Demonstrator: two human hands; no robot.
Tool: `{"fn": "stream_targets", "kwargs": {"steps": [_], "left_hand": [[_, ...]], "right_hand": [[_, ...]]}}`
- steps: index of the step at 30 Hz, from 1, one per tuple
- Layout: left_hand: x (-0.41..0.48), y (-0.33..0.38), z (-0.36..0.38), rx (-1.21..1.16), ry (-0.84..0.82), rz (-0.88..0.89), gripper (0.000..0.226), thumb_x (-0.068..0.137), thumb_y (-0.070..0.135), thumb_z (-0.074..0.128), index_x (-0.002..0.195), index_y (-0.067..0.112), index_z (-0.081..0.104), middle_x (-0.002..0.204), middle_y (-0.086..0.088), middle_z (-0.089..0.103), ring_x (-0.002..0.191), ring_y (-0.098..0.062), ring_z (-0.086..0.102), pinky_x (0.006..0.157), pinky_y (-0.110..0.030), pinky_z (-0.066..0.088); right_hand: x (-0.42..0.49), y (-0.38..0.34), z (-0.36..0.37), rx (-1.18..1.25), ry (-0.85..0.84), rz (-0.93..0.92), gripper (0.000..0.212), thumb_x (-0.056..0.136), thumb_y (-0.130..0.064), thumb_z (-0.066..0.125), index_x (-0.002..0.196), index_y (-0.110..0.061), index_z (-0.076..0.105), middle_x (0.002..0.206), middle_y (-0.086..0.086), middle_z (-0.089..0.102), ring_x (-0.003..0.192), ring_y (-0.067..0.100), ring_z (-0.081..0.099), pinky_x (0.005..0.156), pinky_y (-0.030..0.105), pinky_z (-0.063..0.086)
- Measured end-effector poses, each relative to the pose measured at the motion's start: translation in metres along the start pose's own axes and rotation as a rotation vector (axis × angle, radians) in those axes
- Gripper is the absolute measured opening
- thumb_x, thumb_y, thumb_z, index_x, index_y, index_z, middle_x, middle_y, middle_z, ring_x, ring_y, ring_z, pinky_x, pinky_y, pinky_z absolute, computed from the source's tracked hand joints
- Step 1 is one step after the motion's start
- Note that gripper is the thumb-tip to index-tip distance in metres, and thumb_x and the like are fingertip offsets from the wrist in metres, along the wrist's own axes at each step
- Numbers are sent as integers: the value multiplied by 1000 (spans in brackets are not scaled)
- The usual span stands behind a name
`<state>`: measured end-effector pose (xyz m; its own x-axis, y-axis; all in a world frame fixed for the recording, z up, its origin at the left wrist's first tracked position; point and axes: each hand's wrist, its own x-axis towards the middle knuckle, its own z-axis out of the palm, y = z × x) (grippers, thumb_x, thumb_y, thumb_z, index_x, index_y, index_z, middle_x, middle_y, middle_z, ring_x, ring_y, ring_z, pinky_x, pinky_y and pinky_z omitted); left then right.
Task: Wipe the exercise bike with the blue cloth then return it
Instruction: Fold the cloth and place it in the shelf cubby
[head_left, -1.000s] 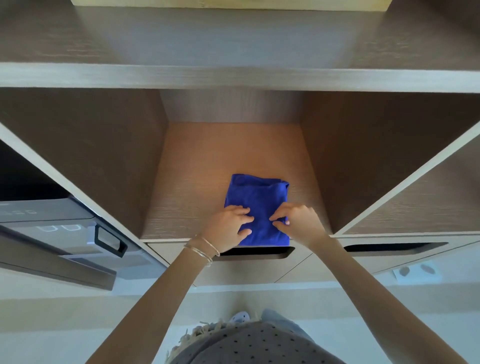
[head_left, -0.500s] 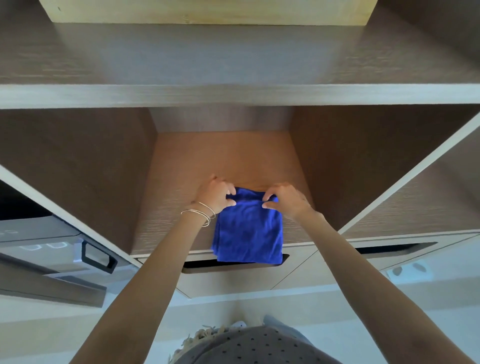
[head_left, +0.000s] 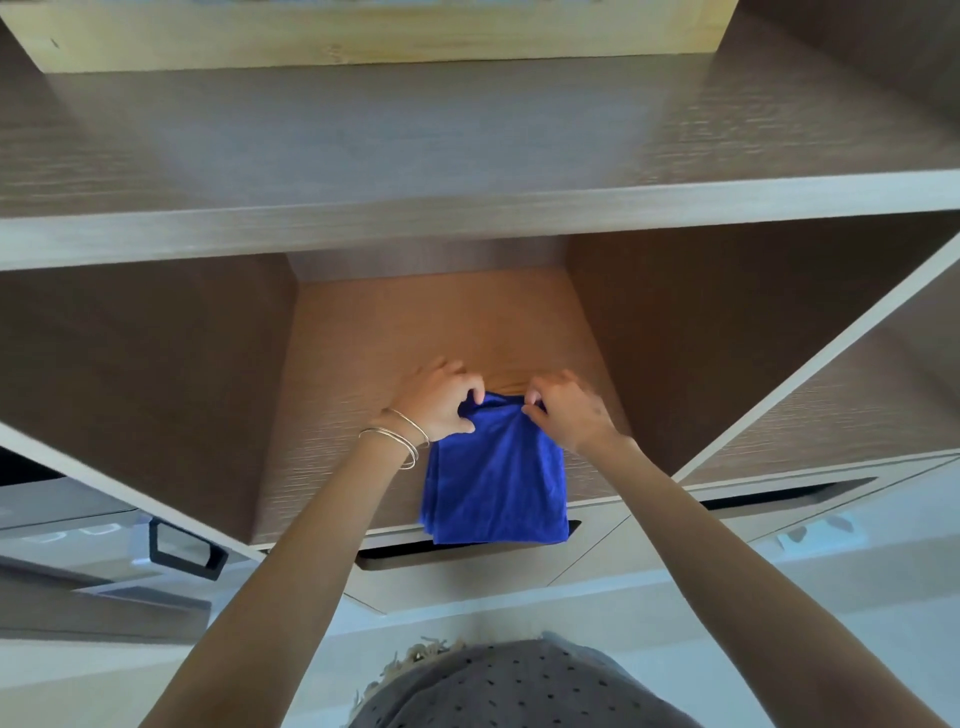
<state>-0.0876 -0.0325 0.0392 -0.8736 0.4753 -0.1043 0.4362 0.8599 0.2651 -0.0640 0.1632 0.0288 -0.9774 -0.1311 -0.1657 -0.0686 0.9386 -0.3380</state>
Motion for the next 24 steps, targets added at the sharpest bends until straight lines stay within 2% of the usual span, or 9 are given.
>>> {"fn": "stream_targets", "kwargs": {"steps": [5, 8, 11, 14, 18, 21, 24], "left_hand": [[6, -2, 0, 74, -147, -63, 20, 77, 35, 70, 91, 22, 65, 99, 1, 64, 101, -22, 49, 87, -34, 41], [10, -4, -8, -67, -245, -123, 13, 76, 27, 69, 79, 23, 58, 93, 1, 64, 90, -23, 58, 77, -34, 46], [16, -2, -15, -164, -92, -145, 18, 80, 11, 62, 71, 21, 50, 82, -3, 62, 81, -28, 59, 73, -33, 45], [17, 1, -14, -74, 92, -151, 23, 81, 5, 58, 69, 22, 48, 81, -5, 67, 80, -29, 61, 86, -37, 44], [10, 6, 2, -153, 62, -191, 8, 86, 19, 61, 80, 17, 57, 87, -5, 69, 85, -28, 64, 82, -39, 50], [2, 6, 10, -141, -7, -226, 19, 85, 37, 64, 86, 18, 63, 94, 1, 69, 91, -22, 62, 86, -37, 47], [-1, 2, 9, -88, -28, -240, 19, 81, 35, 68, 92, 20, 64, 101, 2, 69, 99, -23, 61, 90, -36, 42]], "right_hand": [[2, 3, 7, -98, 78, -10, 17, 90, -35, 55, 98, -23, 65, 118, -1, 51, 124, 24, 31, 99, 37, 37], [3, 4, 7, -61, 80, -1, 16, 88, -36, 57, 95, -25, 68, 119, -2, 50, 126, 23, 30, 101, 37, 37], [3, 4, 8, -40, 105, -8, 15, 87, -35, 60, 91, -24, 69, 121, -2, 49, 124, 23, 29, 99, 38, 39], [1, 3, 10, -42, 152, 1, 15, 86, -35, 62, 91, -23, 69, 124, 0, 47, 125, 25, 29, 100, 40, 37], [0, 2, 12, -85, 191, 37, 20, 87, -37, 60, 95, -21, 69, 126, 2, 47, 125, 27, 29, 98, 41, 36], [-1, 1, 13, -89, 221, 60, 24, 89, -37, 57, 100, -18, 67, 127, 3, 46, 125, 28, 31, 98, 41, 37], [-3, 0, 12, -81, 195, 70, 25, 90, -37, 56, 104, -18, 66, 129, 4, 45, 125, 28, 31, 100, 42, 36]]}}
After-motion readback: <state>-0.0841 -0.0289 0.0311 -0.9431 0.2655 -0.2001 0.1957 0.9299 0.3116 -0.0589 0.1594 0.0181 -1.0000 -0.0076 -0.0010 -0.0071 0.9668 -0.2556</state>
